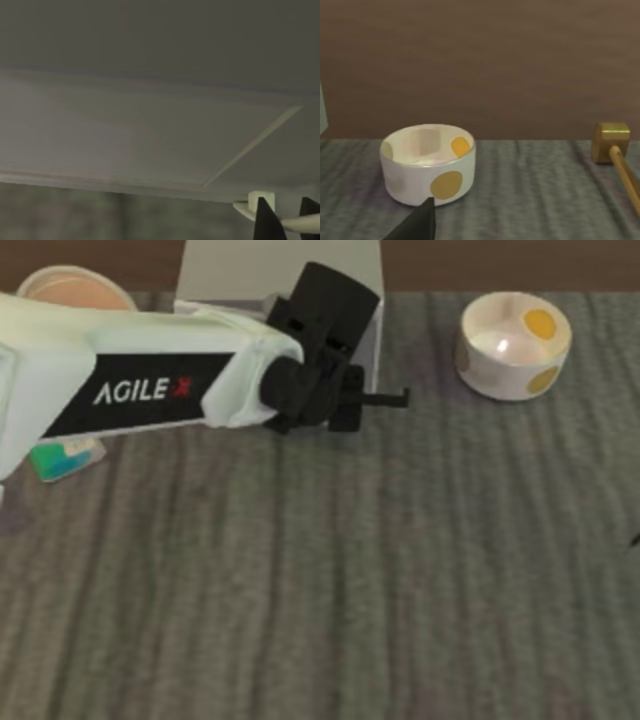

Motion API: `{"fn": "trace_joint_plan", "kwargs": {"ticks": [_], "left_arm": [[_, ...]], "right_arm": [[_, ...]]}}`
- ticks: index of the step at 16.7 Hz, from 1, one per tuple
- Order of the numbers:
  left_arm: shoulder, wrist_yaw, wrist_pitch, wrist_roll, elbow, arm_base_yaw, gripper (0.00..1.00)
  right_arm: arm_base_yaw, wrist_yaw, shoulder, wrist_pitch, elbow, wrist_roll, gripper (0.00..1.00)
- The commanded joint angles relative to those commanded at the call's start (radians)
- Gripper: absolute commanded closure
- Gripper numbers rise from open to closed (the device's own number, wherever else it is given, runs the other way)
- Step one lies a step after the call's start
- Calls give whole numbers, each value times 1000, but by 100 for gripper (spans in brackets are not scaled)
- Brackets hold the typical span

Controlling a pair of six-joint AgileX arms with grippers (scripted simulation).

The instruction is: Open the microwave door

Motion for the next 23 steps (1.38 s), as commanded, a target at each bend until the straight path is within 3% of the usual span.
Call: {"fn": "trace_joint_plan", "kwargs": {"ticks": [23], "left_arm": [[-32, 34, 30, 44, -51, 8, 100]], "right_arm": [[0, 0, 0, 0, 0, 0, 0]]}}
